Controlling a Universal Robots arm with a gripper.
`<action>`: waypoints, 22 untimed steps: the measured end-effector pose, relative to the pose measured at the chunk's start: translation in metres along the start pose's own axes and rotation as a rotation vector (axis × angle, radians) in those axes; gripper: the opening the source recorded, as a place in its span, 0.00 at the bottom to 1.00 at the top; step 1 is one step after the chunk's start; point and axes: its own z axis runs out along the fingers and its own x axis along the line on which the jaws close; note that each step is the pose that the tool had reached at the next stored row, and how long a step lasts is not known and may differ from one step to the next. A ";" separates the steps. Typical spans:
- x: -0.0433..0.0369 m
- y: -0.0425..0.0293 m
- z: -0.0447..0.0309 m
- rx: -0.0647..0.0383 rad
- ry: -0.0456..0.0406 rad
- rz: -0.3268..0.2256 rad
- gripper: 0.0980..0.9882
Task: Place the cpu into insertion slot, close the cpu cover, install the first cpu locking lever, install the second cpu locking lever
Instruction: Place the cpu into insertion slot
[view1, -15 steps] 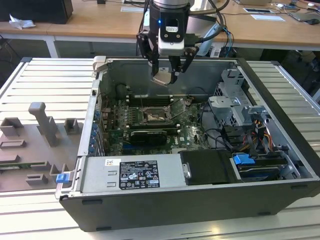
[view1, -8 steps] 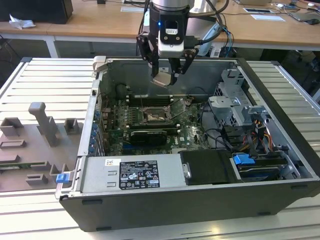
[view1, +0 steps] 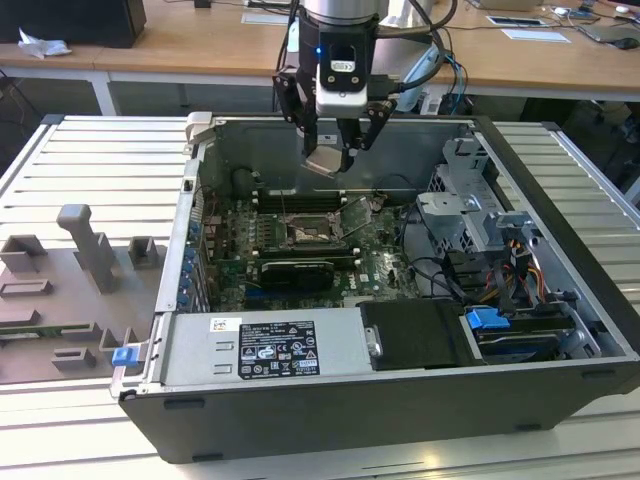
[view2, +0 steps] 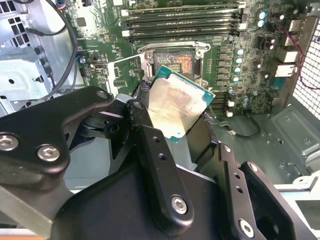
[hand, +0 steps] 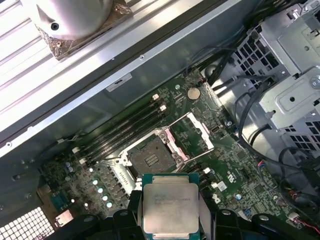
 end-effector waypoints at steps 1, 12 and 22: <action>0.0000 0.0000 0.0004 0.000 -0.0003 0.002 0.49; -0.0001 -0.0004 0.0048 0.005 -0.0134 0.104 0.49; -0.0001 -0.0007 0.0078 0.004 -0.0239 0.218 0.49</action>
